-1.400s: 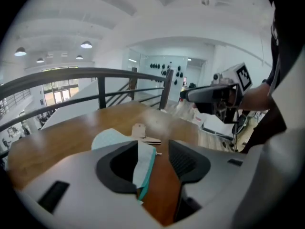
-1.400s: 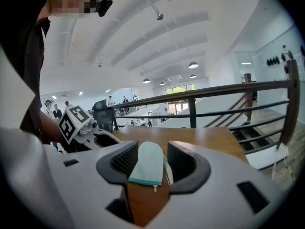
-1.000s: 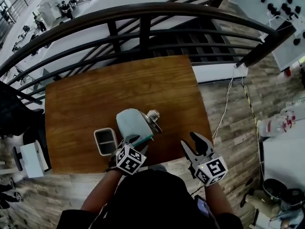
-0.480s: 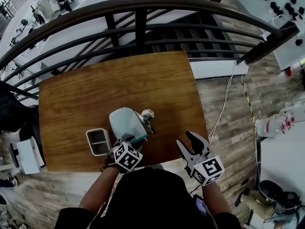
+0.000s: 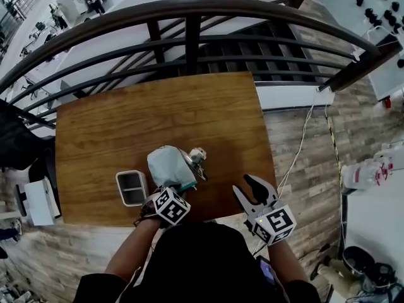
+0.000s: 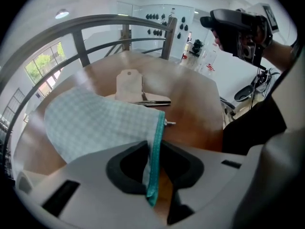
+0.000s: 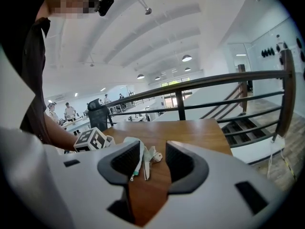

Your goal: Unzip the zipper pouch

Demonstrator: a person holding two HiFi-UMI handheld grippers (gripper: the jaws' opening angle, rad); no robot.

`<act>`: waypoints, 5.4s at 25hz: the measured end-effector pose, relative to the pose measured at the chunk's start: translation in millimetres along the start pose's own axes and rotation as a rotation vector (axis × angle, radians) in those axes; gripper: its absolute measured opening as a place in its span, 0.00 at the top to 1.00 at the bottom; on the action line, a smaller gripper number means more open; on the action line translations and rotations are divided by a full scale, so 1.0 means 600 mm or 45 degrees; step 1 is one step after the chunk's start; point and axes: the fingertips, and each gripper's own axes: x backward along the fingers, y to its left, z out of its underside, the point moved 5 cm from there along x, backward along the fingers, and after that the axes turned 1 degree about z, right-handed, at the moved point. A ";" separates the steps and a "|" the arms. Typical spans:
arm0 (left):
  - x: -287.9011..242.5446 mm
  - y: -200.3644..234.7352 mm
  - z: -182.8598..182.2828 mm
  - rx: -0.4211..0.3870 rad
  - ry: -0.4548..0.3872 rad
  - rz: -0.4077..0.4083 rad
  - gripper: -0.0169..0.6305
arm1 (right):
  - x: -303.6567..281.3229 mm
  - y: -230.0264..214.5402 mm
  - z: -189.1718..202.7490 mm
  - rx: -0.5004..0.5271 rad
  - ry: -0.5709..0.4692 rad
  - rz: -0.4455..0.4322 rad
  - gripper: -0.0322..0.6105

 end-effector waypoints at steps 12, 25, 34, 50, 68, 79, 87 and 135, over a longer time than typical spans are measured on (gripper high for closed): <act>0.092 0.010 -0.028 0.121 -0.168 0.109 0.91 | -0.040 0.037 0.003 0.137 0.046 -0.216 0.71; 0.236 0.053 -0.034 -0.037 -0.363 0.264 0.91 | -0.146 0.172 -0.008 0.688 0.138 -0.495 0.71; 0.310 0.075 -0.040 -0.191 -0.497 0.497 0.91 | -0.160 0.218 -0.047 0.853 0.084 -0.610 0.63; 0.370 0.093 -0.028 -0.284 -0.536 0.574 0.91 | -0.171 0.279 -0.073 0.953 0.043 -0.759 0.81; 0.409 0.089 -0.056 -0.133 -0.893 0.371 0.85 | -0.169 0.238 -0.112 0.502 -0.061 -0.536 0.93; 0.401 0.093 -0.073 0.330 -1.014 0.659 0.85 | -0.164 0.262 -0.135 0.610 -0.167 -0.529 0.93; 0.395 0.111 -0.070 0.586 -1.068 0.775 0.80 | -0.172 0.277 -0.134 0.812 -0.133 -0.505 0.93; 0.385 0.107 -0.043 0.789 -0.981 0.938 0.93 | -0.179 0.293 -0.106 0.970 -0.025 -0.525 0.93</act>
